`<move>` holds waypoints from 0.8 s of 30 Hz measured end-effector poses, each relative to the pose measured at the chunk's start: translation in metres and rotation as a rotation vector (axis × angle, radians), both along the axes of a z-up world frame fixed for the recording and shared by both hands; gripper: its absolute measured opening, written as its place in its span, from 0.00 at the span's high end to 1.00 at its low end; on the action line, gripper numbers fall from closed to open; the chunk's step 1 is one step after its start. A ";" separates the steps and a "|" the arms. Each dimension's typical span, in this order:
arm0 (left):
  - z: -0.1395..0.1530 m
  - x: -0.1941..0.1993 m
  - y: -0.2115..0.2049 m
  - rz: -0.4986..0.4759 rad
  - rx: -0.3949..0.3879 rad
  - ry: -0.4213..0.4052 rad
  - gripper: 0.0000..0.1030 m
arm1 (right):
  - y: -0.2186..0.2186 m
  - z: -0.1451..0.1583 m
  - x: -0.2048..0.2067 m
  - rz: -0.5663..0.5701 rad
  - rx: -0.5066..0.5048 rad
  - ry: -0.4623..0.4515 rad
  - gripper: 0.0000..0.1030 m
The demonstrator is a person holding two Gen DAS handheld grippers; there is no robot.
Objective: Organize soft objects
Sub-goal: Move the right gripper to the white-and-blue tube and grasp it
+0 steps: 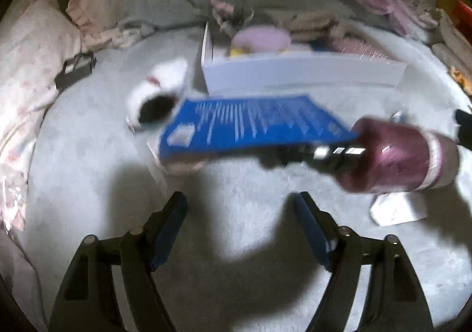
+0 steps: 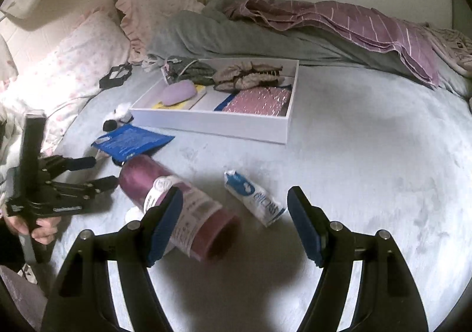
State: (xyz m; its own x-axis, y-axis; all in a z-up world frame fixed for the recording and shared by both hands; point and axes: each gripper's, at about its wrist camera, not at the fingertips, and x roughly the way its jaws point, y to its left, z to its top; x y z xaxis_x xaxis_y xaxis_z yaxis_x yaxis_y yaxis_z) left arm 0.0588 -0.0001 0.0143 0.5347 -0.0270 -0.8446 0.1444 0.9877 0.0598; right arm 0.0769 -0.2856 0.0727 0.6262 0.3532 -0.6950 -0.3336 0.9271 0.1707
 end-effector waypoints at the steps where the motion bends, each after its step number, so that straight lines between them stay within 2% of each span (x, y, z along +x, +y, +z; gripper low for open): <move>1: -0.003 -0.002 0.004 0.028 -0.016 -0.022 0.13 | 0.001 -0.001 -0.002 0.007 0.006 0.008 0.28; 3: -0.008 -0.002 0.014 0.078 -0.048 -0.019 0.00 | 0.004 -0.002 -0.006 0.021 0.007 0.017 0.28; 6: -0.010 -0.003 0.021 0.084 -0.098 -0.008 0.00 | 0.007 -0.003 -0.010 0.032 -0.028 0.003 0.28; 10: -0.012 -0.004 0.019 0.081 -0.081 -0.008 0.00 | -0.007 -0.003 0.004 -0.011 0.007 0.022 0.28; 12: -0.012 -0.004 0.019 0.081 -0.085 -0.007 0.00 | -0.013 -0.005 0.018 -0.013 0.007 0.055 0.37; 16: -0.011 -0.002 0.019 0.080 -0.082 -0.007 0.00 | -0.006 -0.019 0.046 0.070 -0.121 0.125 0.47; 18: -0.011 -0.001 0.019 0.079 -0.081 -0.006 0.00 | -0.003 -0.025 0.055 0.116 -0.153 0.147 0.55; 21: -0.011 -0.001 0.019 0.080 -0.083 -0.007 0.00 | -0.004 -0.032 0.072 0.161 -0.133 0.200 0.60; 24: -0.011 -0.001 0.020 0.080 -0.082 -0.006 0.00 | -0.005 -0.035 0.080 0.204 -0.115 0.221 0.60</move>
